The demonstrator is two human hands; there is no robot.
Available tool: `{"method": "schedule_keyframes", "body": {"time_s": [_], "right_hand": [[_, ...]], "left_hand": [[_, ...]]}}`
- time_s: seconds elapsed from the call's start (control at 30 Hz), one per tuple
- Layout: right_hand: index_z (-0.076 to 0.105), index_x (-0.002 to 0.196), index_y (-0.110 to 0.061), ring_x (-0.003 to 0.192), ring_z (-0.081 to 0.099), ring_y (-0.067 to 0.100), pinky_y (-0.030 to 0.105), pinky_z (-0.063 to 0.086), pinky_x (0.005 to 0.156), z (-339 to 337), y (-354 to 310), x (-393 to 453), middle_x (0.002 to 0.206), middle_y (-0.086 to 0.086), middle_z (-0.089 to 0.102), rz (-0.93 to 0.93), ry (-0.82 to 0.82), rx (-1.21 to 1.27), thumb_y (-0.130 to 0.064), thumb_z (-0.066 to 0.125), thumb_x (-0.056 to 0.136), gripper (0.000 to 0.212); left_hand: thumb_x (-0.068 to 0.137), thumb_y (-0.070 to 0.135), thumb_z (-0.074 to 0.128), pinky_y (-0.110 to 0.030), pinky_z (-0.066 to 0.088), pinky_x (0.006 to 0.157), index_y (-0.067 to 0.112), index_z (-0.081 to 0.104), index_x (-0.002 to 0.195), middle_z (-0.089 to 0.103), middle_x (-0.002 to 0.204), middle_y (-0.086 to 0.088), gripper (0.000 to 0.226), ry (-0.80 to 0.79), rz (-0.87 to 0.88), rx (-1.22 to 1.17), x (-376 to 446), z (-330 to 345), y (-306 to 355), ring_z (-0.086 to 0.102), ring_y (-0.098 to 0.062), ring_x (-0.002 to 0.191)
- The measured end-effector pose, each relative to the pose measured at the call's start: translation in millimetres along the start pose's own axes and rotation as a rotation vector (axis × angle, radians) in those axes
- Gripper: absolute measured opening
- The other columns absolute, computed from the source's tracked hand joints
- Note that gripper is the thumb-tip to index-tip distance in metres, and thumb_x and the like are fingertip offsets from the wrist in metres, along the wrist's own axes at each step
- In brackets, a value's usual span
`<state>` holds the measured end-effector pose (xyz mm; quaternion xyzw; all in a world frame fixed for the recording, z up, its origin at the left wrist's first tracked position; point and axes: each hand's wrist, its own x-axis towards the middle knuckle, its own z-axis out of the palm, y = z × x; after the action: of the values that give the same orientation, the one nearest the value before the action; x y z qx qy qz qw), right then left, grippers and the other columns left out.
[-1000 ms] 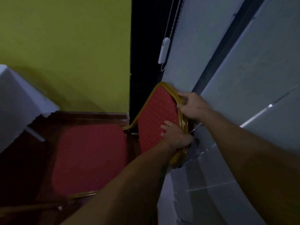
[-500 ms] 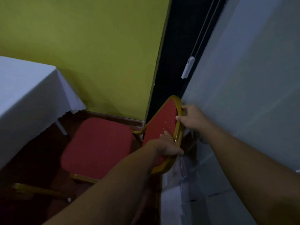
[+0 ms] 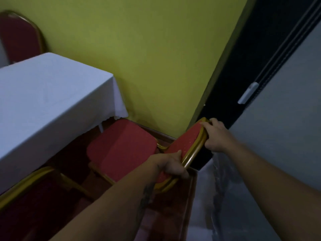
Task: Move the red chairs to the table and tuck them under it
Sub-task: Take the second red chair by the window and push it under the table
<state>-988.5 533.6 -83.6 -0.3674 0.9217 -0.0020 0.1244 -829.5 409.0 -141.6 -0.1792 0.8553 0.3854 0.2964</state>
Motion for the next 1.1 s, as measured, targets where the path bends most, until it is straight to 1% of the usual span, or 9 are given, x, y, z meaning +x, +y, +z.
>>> {"method": "schedule_keyframes", "body": {"time_s": [0.33,0.43,0.53,0.6,0.63,0.8,0.93,1.0,1.1], "right_hand": [[0.058,0.128,-0.019,0.128,0.044,0.039,0.045,0.042,0.11,3.0,-80.6,51.4,0.129,0.017,0.042,-0.102,-0.116,-0.035,-0.024,0.072,0.08,0.05],[0.065,0.12,-0.02,0.12,0.051,0.036,0.04,0.047,0.104,3.9,-99.6,65.9,0.121,0.015,0.055,-0.197,-0.103,-0.068,-0.025,0.078,0.076,0.046],[0.07,0.109,-0.028,0.105,0.061,0.028,0.037,0.054,0.089,0.2,-113.7,79.5,0.11,0.006,0.066,-0.288,-0.127,-0.15,-0.028,0.08,0.073,0.038],[0.069,0.103,-0.033,0.092,0.064,0.023,0.035,0.056,0.078,-1.2,-120.1,89.5,0.102,0.0,0.069,-0.333,-0.153,-0.183,-0.025,0.078,0.074,0.031],[0.069,0.101,-0.034,0.089,0.065,0.022,0.035,0.056,0.076,-1.3,-122.6,94.9,0.099,-0.002,0.07,-0.368,-0.162,-0.199,-0.025,0.077,0.074,0.03],[0.071,0.098,-0.033,0.086,0.067,0.024,0.033,0.055,0.073,-0.8,-126.6,122.7,0.088,-0.007,0.068,-0.545,-0.158,-0.212,-0.023,0.072,0.073,0.027],[0.07,0.092,-0.033,0.083,0.066,0.025,0.038,0.057,0.076,-1.5,-114.8,142.4,0.086,-0.004,0.07,-0.609,-0.174,-0.184,-0.021,0.073,0.073,0.023],[0.071,0.091,-0.033,0.086,0.066,0.025,0.041,0.057,0.079,-1.7,-107.9,152.3,0.09,-0.004,0.071,-0.649,-0.145,-0.159,-0.021,0.074,0.071,0.023],[0.067,0.085,-0.034,0.089,0.065,0.027,0.042,0.056,0.082,-3.3,-107.5,159.1,0.089,-0.006,0.067,-0.701,-0.129,-0.104,-0.023,0.075,0.071,0.02]], "left_hand": [[0.076,0.026,0.078,-0.042,0.053,0.103,0.032,0.02,0.163,0.05,0.153,-0.009,0.104,0.093,-0.043,-0.228,-47.3,-37.1,-90.7,0.057,-0.031,0.13],[0.08,0.023,0.078,-0.044,0.055,0.1,0.032,0.023,0.162,0.051,0.152,-0.007,0.099,0.135,-0.077,-0.291,-60.3,-45.9,-106.2,0.06,-0.03,0.126],[0.087,0.011,0.071,-0.025,0.059,0.072,0.031,0.029,0.161,0.058,0.135,-0.004,0.087,0.145,-0.089,-0.367,-64.2,-52.6,-119.3,0.063,-0.026,0.111],[0.091,0.002,0.065,-0.009,0.046,0.047,0.024,0.03,0.161,0.053,0.13,-0.004,0.081,0.163,-0.095,-0.418,-64.3,-53.9,-125.1,0.059,-0.024,0.106],[0.092,0.001,0.063,-0.008,0.044,0.044,0.022,0.031,0.16,0.052,0.13,-0.005,0.078,0.183,-0.106,-0.433,-64.7,-53.2,-127.0,0.06,-0.024,0.104],[0.084,0.008,0.062,-0.039,0.055,0.09,0.025,0.049,0.15,0.063,0.128,-0.01,0.069,0.351,-0.245,-0.532,-67.0,-47.1,-134.2,0.063,-0.031,0.113],[0.066,0.006,0.061,-0.04,0.054,0.081,0.021,0.054,0.144,0.064,0.114,-0.01,0.079,0.38,-0.279,-0.6,-58.0,-43.3,-113.4,0.064,-0.03,0.104],[0.073,0.004,0.06,-0.039,0.053,0.085,0.024,0.05,0.148,0.061,0.119,-0.009,0.078,0.382,-0.308,-0.606,-51.9,-40.8,-102.4,0.061,-0.033,0.113],[0.076,0.003,0.059,-0.034,0.05,0.081,0.026,0.045,0.151,0.057,0.115,-0.005,0.08,0.392,-0.327,-0.651,-48.0,-36.9,-92.3,0.058,-0.027,0.105]]}}
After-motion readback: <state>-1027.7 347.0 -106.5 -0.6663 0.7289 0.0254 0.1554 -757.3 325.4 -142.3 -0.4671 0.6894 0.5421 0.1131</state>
